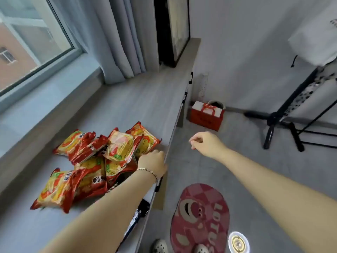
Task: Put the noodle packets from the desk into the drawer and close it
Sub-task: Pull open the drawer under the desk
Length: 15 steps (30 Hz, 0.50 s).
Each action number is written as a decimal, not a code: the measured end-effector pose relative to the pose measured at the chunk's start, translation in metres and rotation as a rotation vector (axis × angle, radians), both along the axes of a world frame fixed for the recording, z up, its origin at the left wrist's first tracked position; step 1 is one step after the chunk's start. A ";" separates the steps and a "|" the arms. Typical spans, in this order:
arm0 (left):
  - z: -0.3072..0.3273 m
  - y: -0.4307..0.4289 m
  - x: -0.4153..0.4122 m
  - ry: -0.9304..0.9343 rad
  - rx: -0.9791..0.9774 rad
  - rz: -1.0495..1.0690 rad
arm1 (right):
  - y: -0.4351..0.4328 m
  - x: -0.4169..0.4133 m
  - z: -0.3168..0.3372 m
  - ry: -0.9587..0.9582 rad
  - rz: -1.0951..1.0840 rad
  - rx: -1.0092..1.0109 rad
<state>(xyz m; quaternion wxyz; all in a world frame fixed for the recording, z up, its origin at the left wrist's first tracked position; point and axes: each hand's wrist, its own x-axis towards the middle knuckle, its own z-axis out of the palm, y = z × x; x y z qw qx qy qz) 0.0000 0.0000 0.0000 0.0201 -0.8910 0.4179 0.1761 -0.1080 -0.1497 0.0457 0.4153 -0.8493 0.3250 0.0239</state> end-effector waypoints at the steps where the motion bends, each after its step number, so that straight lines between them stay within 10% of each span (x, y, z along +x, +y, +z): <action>1: -0.009 0.006 -0.004 0.007 0.089 -0.017 | 0.002 -0.001 -0.012 0.029 0.000 0.019; 15: -0.115 0.042 0.012 -0.067 -0.217 -0.084 | 0.059 0.025 -0.179 0.253 0.295 -0.025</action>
